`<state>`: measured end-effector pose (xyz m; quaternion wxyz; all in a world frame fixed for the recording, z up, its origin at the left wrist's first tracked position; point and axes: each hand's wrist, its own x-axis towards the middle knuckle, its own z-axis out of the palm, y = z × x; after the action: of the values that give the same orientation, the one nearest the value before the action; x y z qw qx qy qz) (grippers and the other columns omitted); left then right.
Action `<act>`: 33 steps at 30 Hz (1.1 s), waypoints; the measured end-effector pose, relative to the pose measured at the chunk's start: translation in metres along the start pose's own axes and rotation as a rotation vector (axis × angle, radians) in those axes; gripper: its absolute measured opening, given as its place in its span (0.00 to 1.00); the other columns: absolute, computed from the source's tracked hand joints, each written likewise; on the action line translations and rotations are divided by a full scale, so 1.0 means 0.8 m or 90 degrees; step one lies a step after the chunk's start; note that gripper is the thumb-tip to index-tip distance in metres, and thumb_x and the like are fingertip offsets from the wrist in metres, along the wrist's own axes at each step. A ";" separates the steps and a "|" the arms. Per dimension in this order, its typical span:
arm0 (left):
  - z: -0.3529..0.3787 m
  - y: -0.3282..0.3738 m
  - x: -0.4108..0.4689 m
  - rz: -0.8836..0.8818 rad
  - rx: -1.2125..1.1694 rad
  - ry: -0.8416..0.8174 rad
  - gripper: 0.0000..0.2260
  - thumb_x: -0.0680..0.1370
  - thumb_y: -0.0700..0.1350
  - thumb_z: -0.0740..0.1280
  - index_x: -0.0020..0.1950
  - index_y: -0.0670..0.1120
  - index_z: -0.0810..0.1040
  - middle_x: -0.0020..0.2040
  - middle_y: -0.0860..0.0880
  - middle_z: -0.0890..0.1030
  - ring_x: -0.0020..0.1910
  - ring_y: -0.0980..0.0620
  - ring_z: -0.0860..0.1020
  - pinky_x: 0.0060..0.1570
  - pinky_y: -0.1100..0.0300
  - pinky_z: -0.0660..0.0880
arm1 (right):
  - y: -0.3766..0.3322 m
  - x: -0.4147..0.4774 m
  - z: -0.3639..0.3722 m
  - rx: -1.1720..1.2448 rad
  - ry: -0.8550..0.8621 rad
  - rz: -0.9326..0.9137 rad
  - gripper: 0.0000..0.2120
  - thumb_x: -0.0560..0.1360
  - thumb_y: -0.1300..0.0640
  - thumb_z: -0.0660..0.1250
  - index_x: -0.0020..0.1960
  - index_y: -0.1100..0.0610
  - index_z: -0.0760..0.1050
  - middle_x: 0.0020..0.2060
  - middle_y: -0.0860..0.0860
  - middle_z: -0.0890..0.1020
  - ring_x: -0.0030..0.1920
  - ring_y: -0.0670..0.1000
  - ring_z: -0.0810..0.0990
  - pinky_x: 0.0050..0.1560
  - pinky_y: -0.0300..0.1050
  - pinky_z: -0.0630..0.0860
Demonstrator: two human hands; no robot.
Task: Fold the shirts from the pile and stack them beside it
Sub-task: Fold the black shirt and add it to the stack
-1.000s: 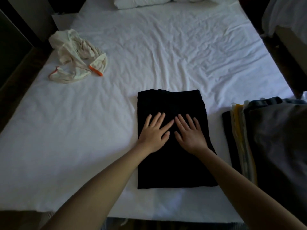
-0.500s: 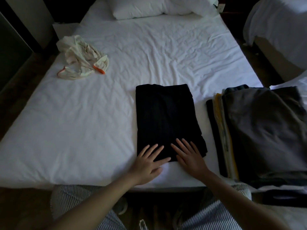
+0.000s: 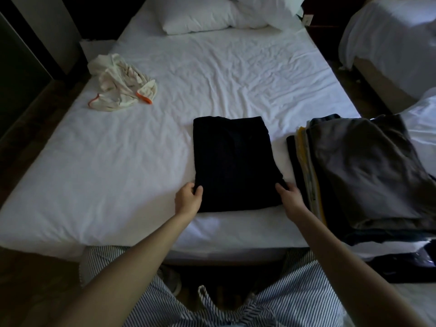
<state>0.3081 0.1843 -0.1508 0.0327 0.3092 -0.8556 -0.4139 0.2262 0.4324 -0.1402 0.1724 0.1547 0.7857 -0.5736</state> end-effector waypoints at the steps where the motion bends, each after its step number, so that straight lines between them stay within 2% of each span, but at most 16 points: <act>1: -0.005 -0.005 -0.001 -0.004 -0.019 0.017 0.09 0.79 0.44 0.63 0.41 0.41 0.73 0.34 0.49 0.74 0.38 0.46 0.75 0.32 0.58 0.62 | 0.002 -0.003 -0.005 -0.005 0.001 -0.004 0.14 0.80 0.59 0.61 0.63 0.62 0.72 0.52 0.58 0.79 0.49 0.55 0.77 0.54 0.52 0.75; 3: -0.014 -0.023 -0.007 -0.041 -0.063 -0.003 0.14 0.78 0.42 0.64 0.33 0.46 0.68 0.29 0.51 0.69 0.32 0.51 0.70 0.29 0.61 0.61 | 0.020 -0.013 -0.010 -0.055 -0.019 -0.012 0.11 0.79 0.61 0.62 0.61 0.63 0.72 0.49 0.59 0.78 0.49 0.58 0.77 0.48 0.50 0.73; 4: -0.015 -0.037 -0.014 -0.060 -0.093 -0.039 0.15 0.78 0.42 0.65 0.32 0.49 0.67 0.30 0.51 0.70 0.32 0.52 0.70 0.32 0.61 0.64 | 0.035 -0.020 -0.011 -0.079 -0.031 -0.008 0.11 0.79 0.61 0.62 0.60 0.64 0.73 0.49 0.60 0.78 0.51 0.60 0.78 0.49 0.50 0.73; 6: -0.019 -0.058 -0.031 -0.078 -0.119 -0.114 0.14 0.78 0.42 0.65 0.34 0.51 0.69 0.33 0.51 0.72 0.37 0.51 0.72 0.39 0.59 0.67 | 0.062 -0.034 -0.013 -0.083 -0.054 0.020 0.12 0.79 0.61 0.63 0.61 0.65 0.73 0.52 0.59 0.79 0.56 0.60 0.77 0.53 0.49 0.73; 10: -0.034 -0.053 -0.018 -0.035 -0.035 -0.164 0.12 0.76 0.43 0.68 0.35 0.44 0.71 0.30 0.49 0.72 0.31 0.52 0.71 0.33 0.59 0.65 | 0.049 -0.026 -0.021 -0.035 -0.125 0.026 0.12 0.77 0.59 0.66 0.58 0.62 0.73 0.54 0.58 0.79 0.52 0.55 0.78 0.54 0.48 0.74; 13: -0.037 -0.031 0.022 -0.075 -0.094 -0.152 0.09 0.75 0.46 0.70 0.41 0.43 0.75 0.37 0.45 0.78 0.37 0.48 0.78 0.40 0.55 0.74 | 0.008 -0.003 -0.017 0.006 -0.166 0.015 0.14 0.77 0.56 0.65 0.62 0.57 0.69 0.54 0.52 0.76 0.54 0.52 0.77 0.55 0.45 0.72; 14: -0.036 -0.023 0.035 -0.109 -0.137 -0.154 0.09 0.74 0.47 0.70 0.42 0.44 0.75 0.40 0.45 0.80 0.40 0.47 0.79 0.44 0.53 0.76 | -0.004 0.008 -0.014 0.018 -0.189 0.020 0.17 0.78 0.54 0.64 0.64 0.60 0.69 0.55 0.52 0.77 0.54 0.52 0.77 0.54 0.45 0.73; 17: -0.034 -0.003 0.062 -0.208 -0.241 -0.155 0.10 0.76 0.47 0.68 0.39 0.43 0.73 0.42 0.42 0.79 0.43 0.44 0.79 0.50 0.50 0.77 | -0.029 0.031 -0.002 0.040 -0.222 0.043 0.18 0.79 0.51 0.62 0.64 0.61 0.72 0.46 0.53 0.81 0.45 0.51 0.80 0.45 0.41 0.76; 19: -0.031 0.003 0.073 -0.192 -0.171 -0.130 0.12 0.77 0.47 0.66 0.37 0.42 0.73 0.39 0.42 0.78 0.43 0.42 0.78 0.49 0.50 0.78 | -0.037 0.042 0.006 0.031 -0.211 0.048 0.17 0.79 0.49 0.61 0.60 0.60 0.72 0.43 0.51 0.80 0.42 0.49 0.79 0.41 0.39 0.75; 21: -0.027 0.011 0.075 -0.155 -0.080 -0.114 0.15 0.78 0.50 0.64 0.36 0.42 0.72 0.36 0.45 0.76 0.42 0.42 0.77 0.43 0.53 0.75 | -0.044 0.047 0.012 0.020 -0.199 0.043 0.14 0.79 0.49 0.62 0.58 0.57 0.71 0.42 0.49 0.79 0.40 0.47 0.78 0.36 0.35 0.74; 23: -0.021 0.021 0.073 -0.138 -0.070 -0.129 0.14 0.79 0.51 0.62 0.41 0.42 0.73 0.36 0.47 0.75 0.41 0.44 0.76 0.41 0.56 0.70 | -0.044 0.052 0.016 0.021 -0.187 0.037 0.14 0.79 0.50 0.63 0.59 0.57 0.71 0.42 0.48 0.78 0.40 0.46 0.78 0.31 0.31 0.74; 24: -0.016 0.026 0.074 -0.142 -0.097 -0.140 0.13 0.79 0.52 0.62 0.46 0.42 0.74 0.40 0.47 0.77 0.43 0.44 0.77 0.43 0.56 0.72 | -0.044 0.054 0.018 0.028 -0.182 0.046 0.14 0.79 0.50 0.63 0.60 0.58 0.71 0.42 0.48 0.78 0.39 0.46 0.78 0.29 0.31 0.74; 26: -0.013 0.034 0.077 -0.168 -0.172 -0.166 0.14 0.79 0.51 0.64 0.58 0.42 0.75 0.51 0.45 0.79 0.51 0.43 0.78 0.52 0.53 0.76 | -0.045 0.053 0.018 0.069 -0.181 0.077 0.18 0.79 0.51 0.63 0.63 0.61 0.70 0.42 0.50 0.78 0.39 0.48 0.78 0.28 0.33 0.74; 28: -0.015 0.040 0.079 -0.214 -0.269 -0.211 0.19 0.78 0.48 0.67 0.66 0.42 0.71 0.60 0.44 0.77 0.57 0.42 0.77 0.58 0.50 0.75 | -0.043 0.053 0.016 0.099 -0.203 0.104 0.22 0.79 0.51 0.63 0.68 0.61 0.67 0.43 0.51 0.78 0.39 0.49 0.78 0.30 0.37 0.75; 30: -0.019 0.043 0.077 -0.277 -0.356 -0.261 0.21 0.77 0.45 0.68 0.68 0.43 0.69 0.63 0.42 0.75 0.59 0.41 0.76 0.58 0.47 0.75 | -0.043 0.048 0.016 0.117 -0.221 0.119 0.22 0.79 0.53 0.62 0.70 0.61 0.65 0.43 0.51 0.78 0.37 0.49 0.80 0.31 0.38 0.75; 33: -0.027 0.052 0.072 -0.307 -0.369 -0.327 0.19 0.78 0.43 0.67 0.69 0.43 0.70 0.64 0.41 0.75 0.59 0.41 0.76 0.54 0.48 0.75 | -0.044 0.044 0.014 0.146 -0.216 0.133 0.20 0.79 0.56 0.62 0.69 0.62 0.67 0.44 0.54 0.78 0.40 0.51 0.79 0.34 0.41 0.76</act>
<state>0.2481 0.1566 -0.1178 -0.1927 0.3649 -0.5887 -0.6951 0.1803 0.4132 -0.1288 0.3417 0.1549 0.6551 -0.6558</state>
